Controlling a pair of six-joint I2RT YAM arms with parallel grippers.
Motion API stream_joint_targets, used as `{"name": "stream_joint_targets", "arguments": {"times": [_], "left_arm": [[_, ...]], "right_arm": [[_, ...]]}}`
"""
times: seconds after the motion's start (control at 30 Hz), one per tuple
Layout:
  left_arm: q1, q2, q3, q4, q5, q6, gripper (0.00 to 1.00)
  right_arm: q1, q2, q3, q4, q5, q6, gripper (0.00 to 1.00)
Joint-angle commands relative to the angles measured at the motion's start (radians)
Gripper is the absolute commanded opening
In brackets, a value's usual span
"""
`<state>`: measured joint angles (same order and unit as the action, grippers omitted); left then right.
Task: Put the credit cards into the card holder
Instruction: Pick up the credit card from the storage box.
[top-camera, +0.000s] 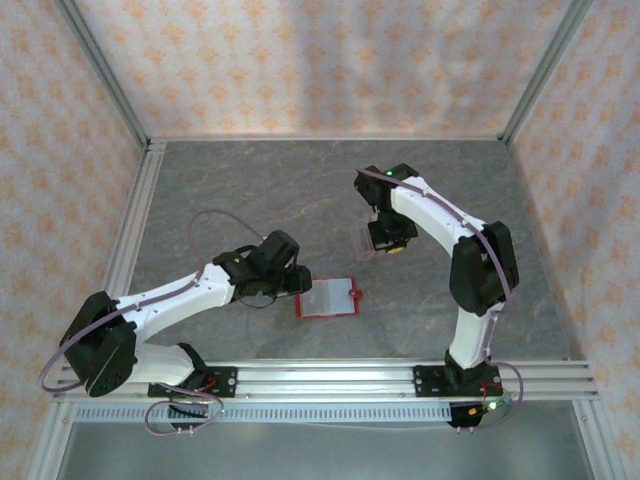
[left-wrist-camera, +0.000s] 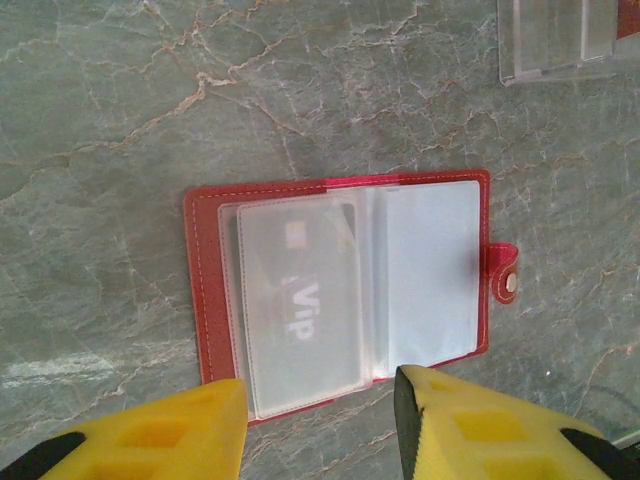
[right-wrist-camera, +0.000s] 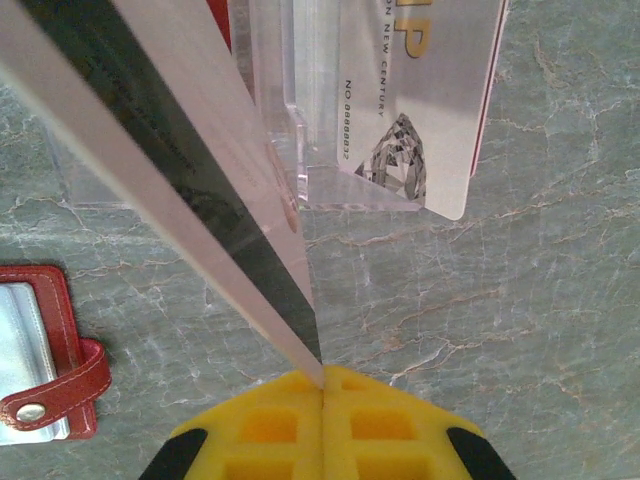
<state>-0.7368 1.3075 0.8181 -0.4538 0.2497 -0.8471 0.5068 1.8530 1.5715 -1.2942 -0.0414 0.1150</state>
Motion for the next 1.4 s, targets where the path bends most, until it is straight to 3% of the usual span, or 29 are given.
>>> {"name": "stream_joint_targets", "arguments": {"times": [0.0, 0.63, 0.93, 1.13, 1.37], "left_arm": [[0.006, 0.011, 0.029, -0.026, -0.026, -0.003, 0.44], [0.006, 0.005, 0.039, -0.042, -0.031, -0.001, 0.44], [0.006, 0.019, 0.047, -0.047, -0.028, -0.001, 0.44], [0.006, 0.006, 0.049, -0.057, -0.035, -0.001, 0.44], [0.007, -0.014, 0.034, -0.062, -0.044, -0.009, 0.44]], "right_arm": [[-0.009, -0.037, 0.023, -0.014, 0.008, 0.015, 0.00], [-0.024, 0.014, 0.118, 0.003, -0.032, 0.019, 0.00], [-0.016, 0.079, 0.274, -0.011, -0.088, 0.028, 0.38], [0.010, 0.196, 0.402, -0.069, -0.043, 0.028, 0.41], [0.021, 0.251, 0.414, -0.066, -0.026, 0.028, 0.38]]}}
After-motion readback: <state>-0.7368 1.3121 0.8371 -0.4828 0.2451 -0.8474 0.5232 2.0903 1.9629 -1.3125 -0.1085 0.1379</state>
